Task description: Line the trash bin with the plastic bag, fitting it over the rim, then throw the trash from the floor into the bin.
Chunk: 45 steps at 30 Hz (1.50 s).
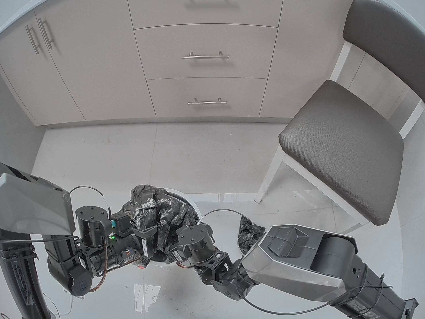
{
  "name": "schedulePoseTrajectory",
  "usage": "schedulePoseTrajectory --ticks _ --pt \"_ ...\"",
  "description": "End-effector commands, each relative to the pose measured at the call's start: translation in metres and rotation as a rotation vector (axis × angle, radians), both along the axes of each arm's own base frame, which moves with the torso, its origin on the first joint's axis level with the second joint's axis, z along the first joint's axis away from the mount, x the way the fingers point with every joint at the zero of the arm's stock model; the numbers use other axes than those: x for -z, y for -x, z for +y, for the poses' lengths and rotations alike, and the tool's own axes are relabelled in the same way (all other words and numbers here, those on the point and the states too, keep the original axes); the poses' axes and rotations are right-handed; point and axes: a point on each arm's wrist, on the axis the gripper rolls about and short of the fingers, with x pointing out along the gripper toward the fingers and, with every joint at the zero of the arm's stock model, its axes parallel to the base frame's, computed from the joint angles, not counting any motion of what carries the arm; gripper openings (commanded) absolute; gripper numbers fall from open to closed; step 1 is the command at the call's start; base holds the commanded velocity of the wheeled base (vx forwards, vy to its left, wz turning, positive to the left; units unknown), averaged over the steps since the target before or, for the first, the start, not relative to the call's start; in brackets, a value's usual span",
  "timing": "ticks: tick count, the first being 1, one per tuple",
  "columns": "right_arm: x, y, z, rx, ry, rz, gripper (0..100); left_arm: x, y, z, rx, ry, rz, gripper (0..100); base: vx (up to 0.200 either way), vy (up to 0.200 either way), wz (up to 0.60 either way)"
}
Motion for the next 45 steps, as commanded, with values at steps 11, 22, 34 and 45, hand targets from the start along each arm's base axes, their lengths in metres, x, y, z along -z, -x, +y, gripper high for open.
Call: schedulePoseTrajectory --ticks 11,22,34,45 --pt "-0.009 0.008 -0.008 0.014 0.012 0.000 100 0.001 0.000 0.000 0.000 -0.001 0.002 0 0.000 0.000 0.00" --pt "-0.038 0.017 -0.020 0.042 -0.033 -0.039 100 0.001 0.000 0.000 0.000 -0.001 0.004 0 0.000 0.000 0.00" --pt "-0.060 0.010 -0.026 0.064 -0.064 -0.070 100 0.001 0.000 0.000 0.000 -0.001 0.004 0 0.000 0.000 0.00" --pt "-0.063 0.003 -0.032 0.092 -0.057 -0.082 100 0.002 -0.001 0.001 -0.005 -0.003 0.008 0 0.000 0.000 0.00"
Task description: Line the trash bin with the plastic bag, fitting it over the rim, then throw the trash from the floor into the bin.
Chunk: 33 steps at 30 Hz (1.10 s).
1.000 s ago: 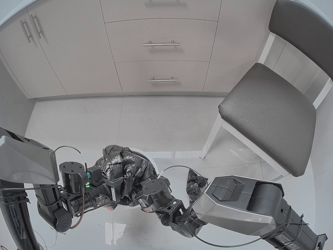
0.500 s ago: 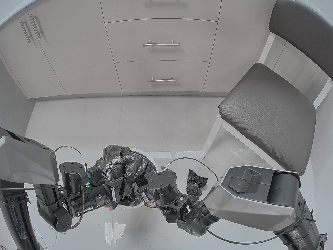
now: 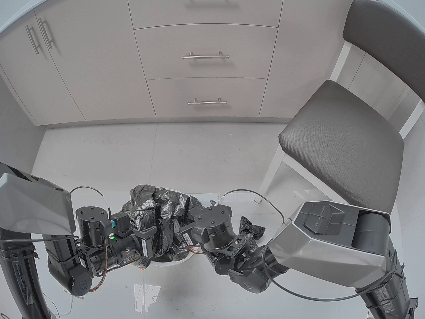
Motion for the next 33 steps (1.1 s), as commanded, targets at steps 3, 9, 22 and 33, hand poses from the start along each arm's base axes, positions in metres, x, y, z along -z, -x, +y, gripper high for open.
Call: schedulePoseTrajectory --ticks 3,9,22,33 --pt "0.003 0.006 -0.003 -0.005 0.012 0.015 100 0.001 0.000 0.000 0.000 -0.001 0.005 0 0.000 0.000 0.00" --pt "0.007 0.010 -0.008 -0.005 0.022 0.023 100 0.001 0.000 0.000 -0.001 -0.002 0.005 0 0.000 0.000 0.00" --pt "-0.026 0.005 -0.011 0.025 -0.059 -0.041 100 0.002 0.000 0.000 -0.001 -0.003 0.009 0 0.000 0.000 0.00" --pt "0.001 -0.014 0.003 0.037 -0.067 -0.058 100 0.002 0.000 0.000 -0.001 -0.003 0.009 0 0.000 0.000 0.00"
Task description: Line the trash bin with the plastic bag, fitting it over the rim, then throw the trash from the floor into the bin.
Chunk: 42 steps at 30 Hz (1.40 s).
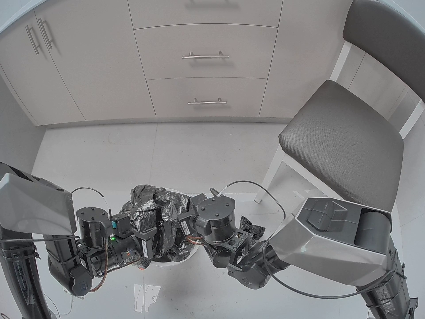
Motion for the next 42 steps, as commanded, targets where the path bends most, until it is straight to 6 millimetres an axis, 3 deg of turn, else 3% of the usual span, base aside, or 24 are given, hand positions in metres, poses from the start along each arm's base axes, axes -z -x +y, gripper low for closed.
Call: schedulePoseTrajectory --ticks 1,11,17,25,42 --pt "0.022 -0.009 -0.002 0.017 0.031 0.022 100 0.000 0.000 0.000 0.000 0.000 0.000 0 0.000 0.000 0.00" --pt "0.032 -0.018 -0.011 0.052 0.044 0.034 100 0.000 0.000 0.000 0.000 0.000 0.002 0 0.000 0.000 0.00" --pt "0.059 -0.019 -0.010 0.051 0.080 0.065 100 0.002 0.000 0.000 0.000 -0.003 0.008 0 0.000 0.000 0.00" --pt "0.077 -0.025 0.002 0.045 0.084 0.066 100 0.003 -0.001 0.000 0.000 -0.004 0.010 0 0.000 0.000 0.00" --pt "0.092 -0.032 0.010 0.044 0.117 0.089 100 0.002 0.000 0.000 0.001 -0.003 0.008 0 0.000 0.000 0.00"
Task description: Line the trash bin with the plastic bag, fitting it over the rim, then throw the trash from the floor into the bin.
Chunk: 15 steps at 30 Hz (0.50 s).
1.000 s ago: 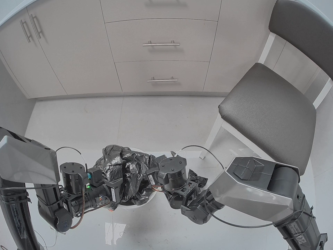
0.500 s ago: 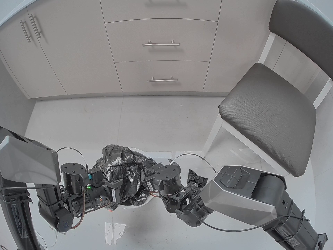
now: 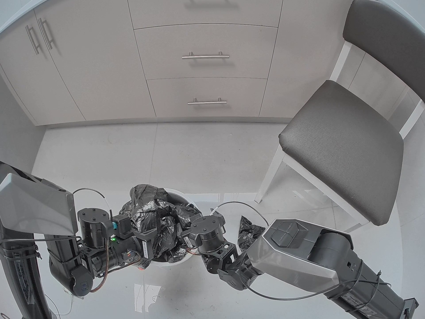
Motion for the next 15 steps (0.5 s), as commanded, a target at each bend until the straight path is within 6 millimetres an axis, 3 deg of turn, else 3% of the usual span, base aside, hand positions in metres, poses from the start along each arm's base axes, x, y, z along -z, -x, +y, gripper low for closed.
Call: schedulePoseTrajectory --ticks 1,6,10,15 --pt "0.006 -0.003 0.000 0.005 0.011 0.003 100 0.000 0.000 0.000 0.001 0.000 0.000 0 0.000 0.000 0.00" --pt "-0.002 -0.003 0.003 0.003 -0.004 -0.010 100 0.000 0.000 0.000 0.001 0.000 0.000 0 0.000 0.000 0.00" --pt "-0.025 -0.001 0.001 0.013 -0.019 -0.029 100 0.000 0.000 0.000 0.001 0.000 0.000 0 0.000 0.000 0.00" --pt "-0.038 0.021 -0.013 -0.003 0.016 0.007 100 0.000 0.000 0.000 0.001 0.000 0.000 0 0.000 0.000 0.00"
